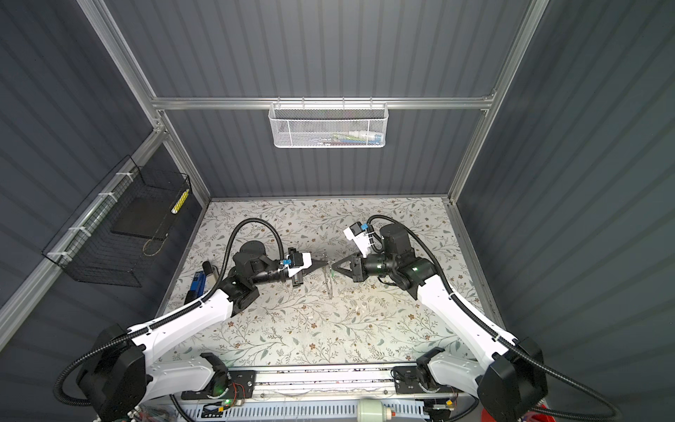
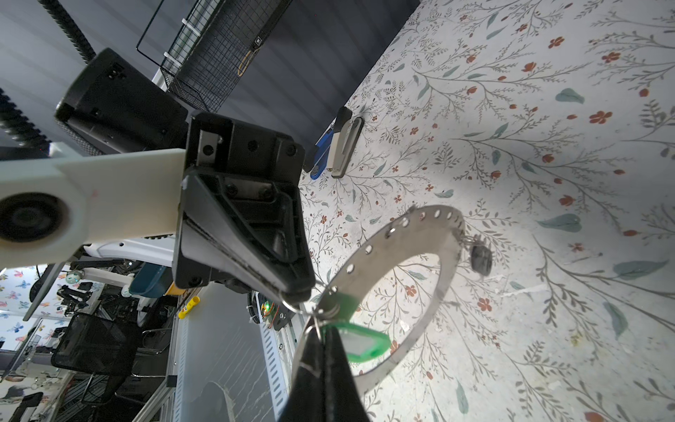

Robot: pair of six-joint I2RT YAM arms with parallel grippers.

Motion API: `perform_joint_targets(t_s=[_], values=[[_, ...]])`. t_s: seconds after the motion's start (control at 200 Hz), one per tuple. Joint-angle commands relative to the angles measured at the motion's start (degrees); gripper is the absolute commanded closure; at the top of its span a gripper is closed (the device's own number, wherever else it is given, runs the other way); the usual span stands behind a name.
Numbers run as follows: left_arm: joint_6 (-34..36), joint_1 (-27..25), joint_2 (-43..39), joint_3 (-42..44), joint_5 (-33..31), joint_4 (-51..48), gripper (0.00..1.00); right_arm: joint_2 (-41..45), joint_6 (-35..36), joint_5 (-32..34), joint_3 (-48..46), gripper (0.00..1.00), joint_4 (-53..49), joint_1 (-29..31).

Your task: Put the keys on the keyring

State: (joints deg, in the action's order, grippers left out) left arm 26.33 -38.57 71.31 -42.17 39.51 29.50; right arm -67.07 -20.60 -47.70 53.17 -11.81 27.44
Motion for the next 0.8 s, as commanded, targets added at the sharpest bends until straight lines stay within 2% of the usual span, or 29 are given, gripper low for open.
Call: perform_joint_targets(t_s=[0.0,0.21,0.345,0.555,0.795], values=[[-2.06,-0.46,-1.03,-1.0,5.04,8.41,1.0,-1.23,-1.42,3.76,-0.21,1.0,-3.68,-1.27],[-3.47,0.17,-0.94,-0.72,4.7,9.68,1.0,-1.53,-2.12,1.81,-0.87,1.0,-3.41,-1.96],[-7.19,1.29,-0.6,0.01,4.72,13.64,1.0,-1.62,-2.17,0.68,-1.14,1.0,-3.71,-2.49],[-7.01,1.59,-0.61,-0.02,5.21,13.21,1.0,-0.12,-1.37,1.82,-1.02,1.0,-4.99,-3.95],[-7.31,1.57,0.31,-0.71,6.28,14.05,1.0,-2.14,-2.34,-0.22,0.86,1.0,-6.0,-4.38]])
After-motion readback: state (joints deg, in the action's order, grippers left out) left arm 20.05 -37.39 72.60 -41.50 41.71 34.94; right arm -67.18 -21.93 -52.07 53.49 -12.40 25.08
